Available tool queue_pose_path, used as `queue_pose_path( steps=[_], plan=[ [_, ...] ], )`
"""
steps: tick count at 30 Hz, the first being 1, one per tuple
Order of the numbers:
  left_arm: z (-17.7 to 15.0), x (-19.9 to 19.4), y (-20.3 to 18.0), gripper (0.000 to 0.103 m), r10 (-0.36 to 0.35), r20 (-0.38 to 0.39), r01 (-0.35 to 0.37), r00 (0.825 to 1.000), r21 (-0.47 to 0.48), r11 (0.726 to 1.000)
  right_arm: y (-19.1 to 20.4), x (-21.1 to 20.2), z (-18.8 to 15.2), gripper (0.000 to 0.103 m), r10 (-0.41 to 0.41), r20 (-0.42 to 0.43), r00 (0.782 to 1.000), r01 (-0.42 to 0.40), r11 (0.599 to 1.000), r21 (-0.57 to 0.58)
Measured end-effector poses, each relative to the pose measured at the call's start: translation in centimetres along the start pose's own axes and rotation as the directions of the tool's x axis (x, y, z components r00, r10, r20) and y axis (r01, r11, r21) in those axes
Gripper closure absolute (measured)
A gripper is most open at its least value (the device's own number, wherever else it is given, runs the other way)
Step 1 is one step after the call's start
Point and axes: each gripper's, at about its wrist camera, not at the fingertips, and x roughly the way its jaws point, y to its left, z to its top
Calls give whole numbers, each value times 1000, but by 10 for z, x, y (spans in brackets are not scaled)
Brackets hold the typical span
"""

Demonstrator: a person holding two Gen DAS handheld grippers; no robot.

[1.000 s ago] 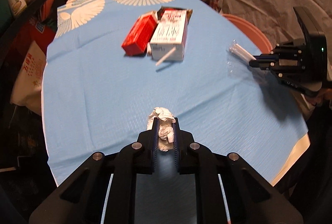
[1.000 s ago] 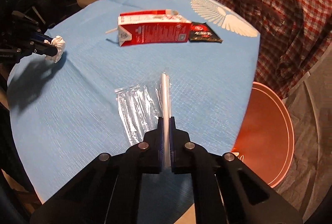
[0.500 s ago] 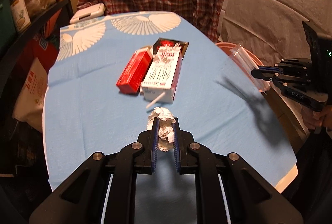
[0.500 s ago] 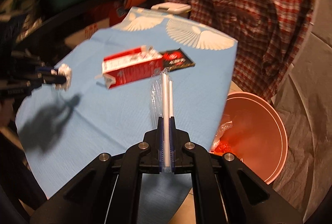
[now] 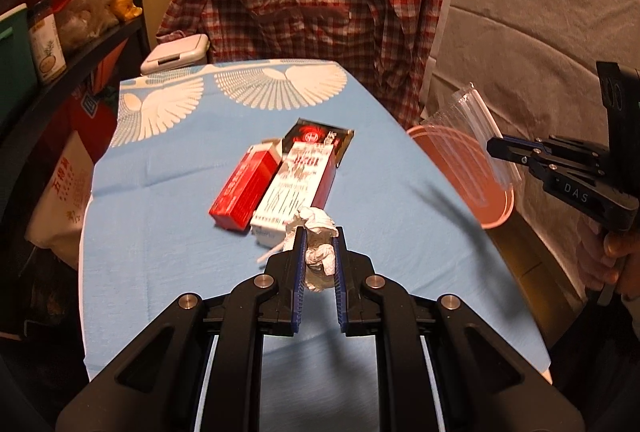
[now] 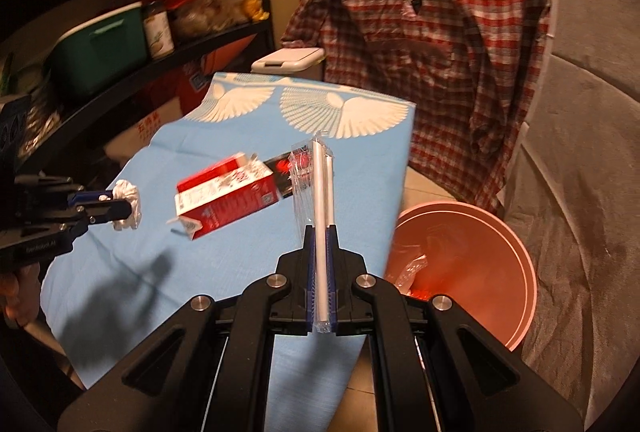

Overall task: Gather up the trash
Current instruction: 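Lift the clear straws with the right tool and carry them over the pink bucket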

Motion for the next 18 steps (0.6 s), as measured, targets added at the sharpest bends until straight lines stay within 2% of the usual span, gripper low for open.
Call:
queue_pose_path(
  steps=[5,18],
  plan=[
    [11,1,-7,90,8,24,-7,1000,-16,1000,-11,-2,4,97,-30,20,999,29,998,50],
    [34,8,-26,90,-24,69,27,997,-37,999,-40,-8,10,97,-94,61,994,83,984,156]
  ],
)
